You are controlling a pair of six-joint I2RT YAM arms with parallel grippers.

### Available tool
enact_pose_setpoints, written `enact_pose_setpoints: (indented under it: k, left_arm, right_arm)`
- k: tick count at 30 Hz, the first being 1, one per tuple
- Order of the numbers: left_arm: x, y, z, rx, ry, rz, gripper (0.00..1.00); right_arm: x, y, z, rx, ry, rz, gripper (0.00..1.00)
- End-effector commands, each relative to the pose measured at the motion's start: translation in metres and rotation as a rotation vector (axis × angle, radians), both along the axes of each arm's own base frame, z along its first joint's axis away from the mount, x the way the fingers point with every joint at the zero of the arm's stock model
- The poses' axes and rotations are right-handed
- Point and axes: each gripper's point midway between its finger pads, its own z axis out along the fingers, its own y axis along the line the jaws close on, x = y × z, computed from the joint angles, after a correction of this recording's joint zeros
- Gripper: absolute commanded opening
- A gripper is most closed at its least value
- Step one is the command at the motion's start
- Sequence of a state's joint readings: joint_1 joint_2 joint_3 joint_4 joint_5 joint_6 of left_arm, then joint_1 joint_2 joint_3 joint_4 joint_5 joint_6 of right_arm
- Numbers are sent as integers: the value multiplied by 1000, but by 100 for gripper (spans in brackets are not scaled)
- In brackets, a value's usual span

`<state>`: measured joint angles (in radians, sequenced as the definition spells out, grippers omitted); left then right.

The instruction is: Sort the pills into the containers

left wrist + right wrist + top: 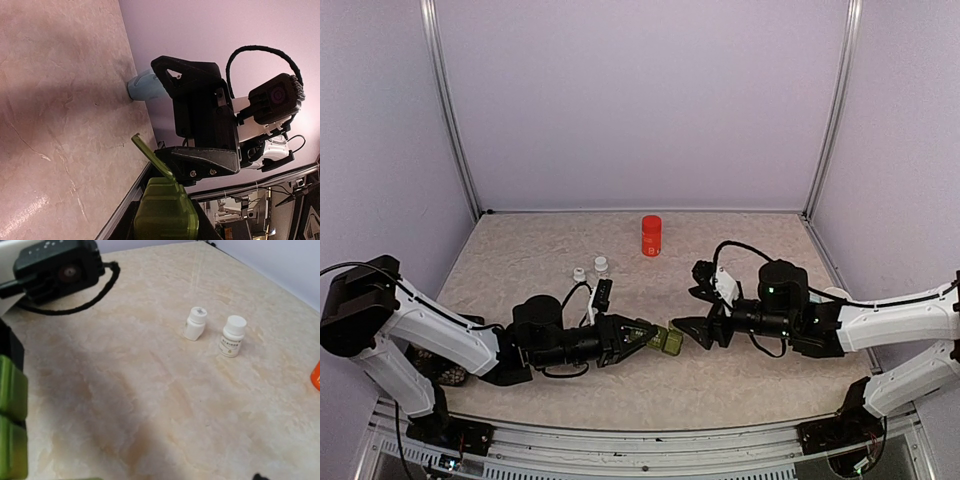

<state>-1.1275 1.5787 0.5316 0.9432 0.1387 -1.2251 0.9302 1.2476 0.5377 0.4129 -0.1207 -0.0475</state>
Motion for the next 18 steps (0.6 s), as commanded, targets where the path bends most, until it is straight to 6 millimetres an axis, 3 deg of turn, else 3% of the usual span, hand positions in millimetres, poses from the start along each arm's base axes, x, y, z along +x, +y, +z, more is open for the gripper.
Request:
enact_pose_setpoints:
  k: [1,5,11,18]
  left_arm:
    - [-1,-2,14,-51,-44,-16,22]
    - [3,0,10,-38,-43,-7,22]
    - [9,2,3,-24,-39,4,23]
    - [24,3,-14,4,-22,24,23]
  right_arm:
    - [3,6,4,-6,10,23,79]
    - [6,7,10,-5,22,15,82]
    - [16,-2,38,47,48,-18,100]
    - [21,-23,56,117,98,-44,100]
